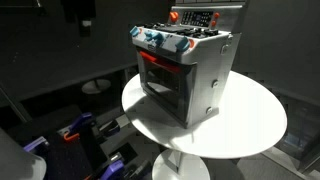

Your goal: Push the top right button on the toy stove

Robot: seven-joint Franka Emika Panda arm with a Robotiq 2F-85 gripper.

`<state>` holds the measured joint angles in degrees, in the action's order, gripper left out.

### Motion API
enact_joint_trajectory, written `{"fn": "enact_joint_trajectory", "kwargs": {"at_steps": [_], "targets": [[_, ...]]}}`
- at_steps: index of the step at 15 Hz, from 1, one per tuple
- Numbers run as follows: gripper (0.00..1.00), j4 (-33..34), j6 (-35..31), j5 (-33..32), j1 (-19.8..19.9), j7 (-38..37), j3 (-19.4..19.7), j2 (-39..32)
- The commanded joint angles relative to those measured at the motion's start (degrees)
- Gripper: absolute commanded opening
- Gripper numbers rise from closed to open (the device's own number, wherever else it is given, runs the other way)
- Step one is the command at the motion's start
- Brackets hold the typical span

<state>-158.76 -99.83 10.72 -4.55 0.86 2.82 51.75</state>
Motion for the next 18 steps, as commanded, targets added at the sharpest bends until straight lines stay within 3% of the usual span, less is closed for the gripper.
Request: {"fn": "enact_joint_trajectory", "kwargs": {"at_steps": [1, 9, 18], "targets": [[1.0, 0.1, 0.2, 0.6, 1.0, 0.6, -0.8, -0.1], [1.0, 2.4, -0.2, 0.3, 2.2, -0.1, -0.7, -0.9], [1.0, 10.2, -4.4, 0.0, 5.3, -3.0, -1.2, -4.9]]}}
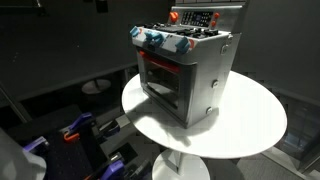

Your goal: Push the top right button on the toy stove

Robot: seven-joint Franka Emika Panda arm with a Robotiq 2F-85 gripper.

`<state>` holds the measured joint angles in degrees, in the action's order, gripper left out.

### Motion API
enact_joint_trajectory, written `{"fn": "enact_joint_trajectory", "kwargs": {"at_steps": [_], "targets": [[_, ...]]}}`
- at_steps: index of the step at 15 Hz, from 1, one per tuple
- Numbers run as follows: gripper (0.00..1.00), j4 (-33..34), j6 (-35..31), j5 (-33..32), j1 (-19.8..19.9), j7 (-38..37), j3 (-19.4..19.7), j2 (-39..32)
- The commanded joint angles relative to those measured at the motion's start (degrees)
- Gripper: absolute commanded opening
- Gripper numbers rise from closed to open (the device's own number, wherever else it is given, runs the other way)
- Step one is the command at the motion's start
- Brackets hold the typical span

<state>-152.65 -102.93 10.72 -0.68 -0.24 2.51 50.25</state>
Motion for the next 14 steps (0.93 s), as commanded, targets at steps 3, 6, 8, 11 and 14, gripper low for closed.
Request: {"fn": "enact_joint_trajectory", "kwargs": {"at_steps": [3, 6, 8, 11, 14], "targets": [[1.0, 6.8, -5.7, -0.5, 2.8, -3.8, -1.4, -6.0], [1.0, 8.8, -11.3, -1.1, 4.7, -6.9, -2.2, -9.1], [1.0, 10.0, -15.2, -1.8, 6.1, -9.2, -2.6, -11.5], [1.0, 11.7, -20.0, -3.2, 7.7, -11.9, -3.1, -15.0], [1.0, 13.7, -23.9, -6.2, 9.2, -14.5, -4.0, -18.5]]}}
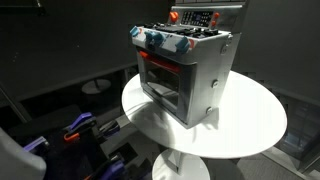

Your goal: Push the top right button on the toy stove

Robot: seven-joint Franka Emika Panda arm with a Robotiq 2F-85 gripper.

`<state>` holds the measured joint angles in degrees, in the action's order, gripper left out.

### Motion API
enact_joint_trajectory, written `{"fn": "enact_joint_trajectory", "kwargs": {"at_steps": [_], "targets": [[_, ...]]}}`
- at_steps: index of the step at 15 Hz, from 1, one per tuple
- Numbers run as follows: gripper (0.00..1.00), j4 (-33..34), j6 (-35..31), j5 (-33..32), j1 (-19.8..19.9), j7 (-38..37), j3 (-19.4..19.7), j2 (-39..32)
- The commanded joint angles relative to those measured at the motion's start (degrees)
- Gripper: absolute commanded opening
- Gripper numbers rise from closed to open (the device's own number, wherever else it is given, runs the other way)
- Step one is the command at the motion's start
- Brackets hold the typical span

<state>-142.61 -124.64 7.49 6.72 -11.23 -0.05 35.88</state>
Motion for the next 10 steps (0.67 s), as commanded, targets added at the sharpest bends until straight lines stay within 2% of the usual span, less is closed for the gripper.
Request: {"fn": "enact_joint_trajectory", "kwargs": {"at_steps": [1, 10], "targets": [[1.0, 4.2, -3.2, -4.2, 2.2, -4.5, -1.7, -5.2], [1.0, 10.3, -6.8, -13.0, 4.2, -12.8, -2.8, -16.2]]}}
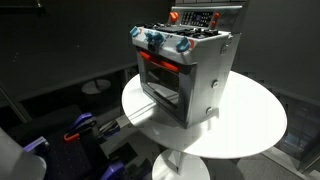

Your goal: Push the top right button on the toy stove

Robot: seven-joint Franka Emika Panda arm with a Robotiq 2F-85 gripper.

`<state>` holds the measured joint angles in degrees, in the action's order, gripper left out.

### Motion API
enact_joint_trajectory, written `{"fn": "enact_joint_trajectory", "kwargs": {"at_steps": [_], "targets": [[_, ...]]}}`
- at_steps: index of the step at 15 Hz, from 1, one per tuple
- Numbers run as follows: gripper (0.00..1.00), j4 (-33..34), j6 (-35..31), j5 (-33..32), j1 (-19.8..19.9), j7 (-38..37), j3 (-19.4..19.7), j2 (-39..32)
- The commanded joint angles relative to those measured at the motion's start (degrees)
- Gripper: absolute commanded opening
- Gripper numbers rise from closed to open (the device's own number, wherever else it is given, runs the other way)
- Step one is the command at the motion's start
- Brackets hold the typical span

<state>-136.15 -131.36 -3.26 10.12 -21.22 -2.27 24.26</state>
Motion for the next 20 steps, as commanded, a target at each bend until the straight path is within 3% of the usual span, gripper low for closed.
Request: {"fn": "enact_joint_trajectory", "kwargs": {"at_steps": [1, 9, 18, 20], "targets": [[1.0, 4.6, -0.2, -2.8, 0.8, -3.3, -0.5, -5.8], [1.0, 11.4, -2.7, -3.9, -0.8, -5.4, 0.4, -14.7], [1.0, 9.4, -3.0, -2.5, -2.0, -3.7, 1.6, -13.9], [1.0, 9.5, -6.1, -2.9, -1.9, -5.0, 1.6, -14.5]]}}
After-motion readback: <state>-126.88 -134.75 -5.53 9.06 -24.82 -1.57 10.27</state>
